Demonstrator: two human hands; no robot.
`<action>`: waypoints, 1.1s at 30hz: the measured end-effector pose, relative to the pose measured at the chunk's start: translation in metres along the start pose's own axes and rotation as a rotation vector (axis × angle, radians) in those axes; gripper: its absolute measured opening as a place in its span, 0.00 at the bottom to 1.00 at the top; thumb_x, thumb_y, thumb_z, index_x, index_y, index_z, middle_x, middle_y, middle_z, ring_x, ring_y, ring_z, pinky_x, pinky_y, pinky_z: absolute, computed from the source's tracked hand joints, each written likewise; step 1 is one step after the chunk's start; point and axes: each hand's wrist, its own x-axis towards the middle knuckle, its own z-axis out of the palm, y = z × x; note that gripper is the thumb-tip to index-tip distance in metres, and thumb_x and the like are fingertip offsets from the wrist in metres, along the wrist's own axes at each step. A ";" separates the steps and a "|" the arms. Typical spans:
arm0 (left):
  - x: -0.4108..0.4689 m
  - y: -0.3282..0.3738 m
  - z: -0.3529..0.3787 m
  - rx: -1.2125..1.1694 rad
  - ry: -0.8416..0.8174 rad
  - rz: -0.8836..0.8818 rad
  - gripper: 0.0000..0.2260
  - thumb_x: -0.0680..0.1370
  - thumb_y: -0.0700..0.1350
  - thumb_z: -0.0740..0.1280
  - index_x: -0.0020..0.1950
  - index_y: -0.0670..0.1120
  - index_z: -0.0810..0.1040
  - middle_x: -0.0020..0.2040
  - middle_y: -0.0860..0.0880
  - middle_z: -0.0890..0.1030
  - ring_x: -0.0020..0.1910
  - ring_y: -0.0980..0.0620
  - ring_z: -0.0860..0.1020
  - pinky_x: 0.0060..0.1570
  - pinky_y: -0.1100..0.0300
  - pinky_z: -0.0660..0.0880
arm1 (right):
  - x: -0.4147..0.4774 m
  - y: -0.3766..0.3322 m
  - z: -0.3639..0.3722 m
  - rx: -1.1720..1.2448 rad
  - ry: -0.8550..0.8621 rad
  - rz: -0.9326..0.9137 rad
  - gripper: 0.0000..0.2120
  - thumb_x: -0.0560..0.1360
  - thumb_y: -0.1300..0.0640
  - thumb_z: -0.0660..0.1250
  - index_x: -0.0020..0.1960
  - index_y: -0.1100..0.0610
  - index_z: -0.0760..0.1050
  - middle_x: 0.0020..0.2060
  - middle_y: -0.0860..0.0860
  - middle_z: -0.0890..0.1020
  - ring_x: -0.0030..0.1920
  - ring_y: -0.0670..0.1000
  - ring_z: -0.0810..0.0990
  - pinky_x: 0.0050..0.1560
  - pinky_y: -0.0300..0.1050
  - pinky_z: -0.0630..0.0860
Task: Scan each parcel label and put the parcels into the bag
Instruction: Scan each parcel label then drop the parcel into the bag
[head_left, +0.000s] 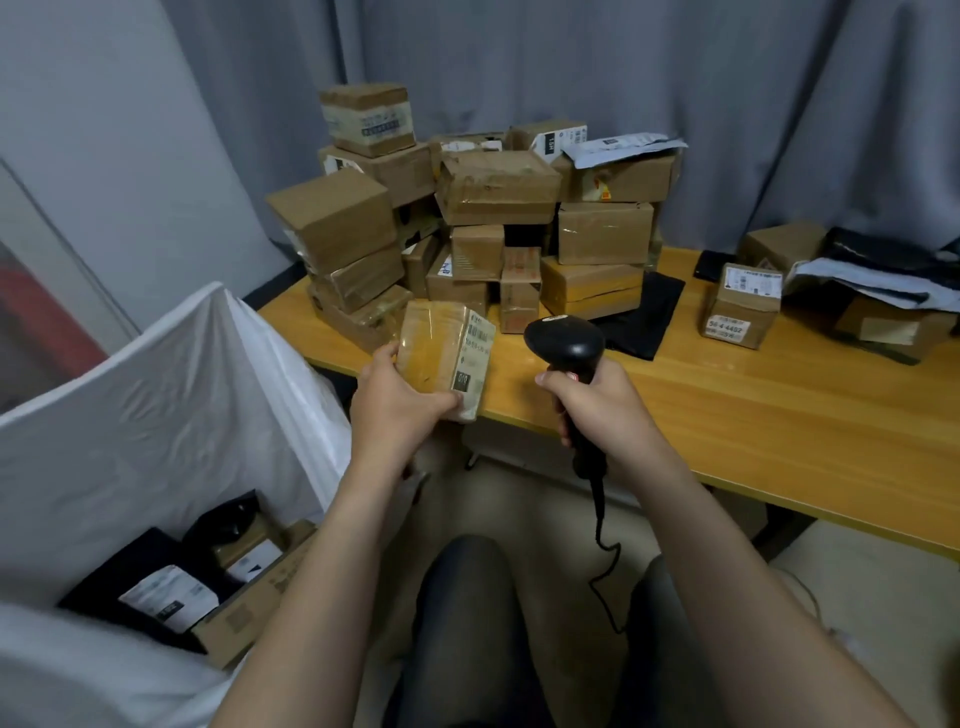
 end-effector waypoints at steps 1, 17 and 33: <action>-0.001 -0.003 -0.011 0.045 0.020 0.001 0.47 0.62 0.56 0.83 0.78 0.52 0.66 0.70 0.49 0.74 0.65 0.46 0.76 0.64 0.44 0.77 | 0.001 -0.001 0.007 0.004 -0.013 0.001 0.08 0.80 0.53 0.70 0.52 0.57 0.77 0.30 0.52 0.77 0.28 0.50 0.77 0.32 0.46 0.76; -0.013 -0.135 -0.142 0.333 0.250 -0.414 0.41 0.65 0.56 0.81 0.73 0.46 0.69 0.69 0.39 0.72 0.68 0.33 0.71 0.62 0.39 0.74 | 0.004 -0.011 0.121 -0.079 -0.209 -0.041 0.07 0.79 0.56 0.71 0.50 0.60 0.76 0.32 0.57 0.75 0.27 0.54 0.75 0.33 0.50 0.74; 0.020 -0.162 -0.099 0.535 -0.022 -0.375 0.29 0.74 0.51 0.76 0.74 0.51 0.73 0.66 0.47 0.79 0.63 0.44 0.78 0.53 0.51 0.78 | 0.017 -0.009 0.109 -0.036 -0.184 -0.004 0.07 0.79 0.55 0.71 0.50 0.59 0.77 0.32 0.53 0.77 0.28 0.51 0.76 0.32 0.47 0.75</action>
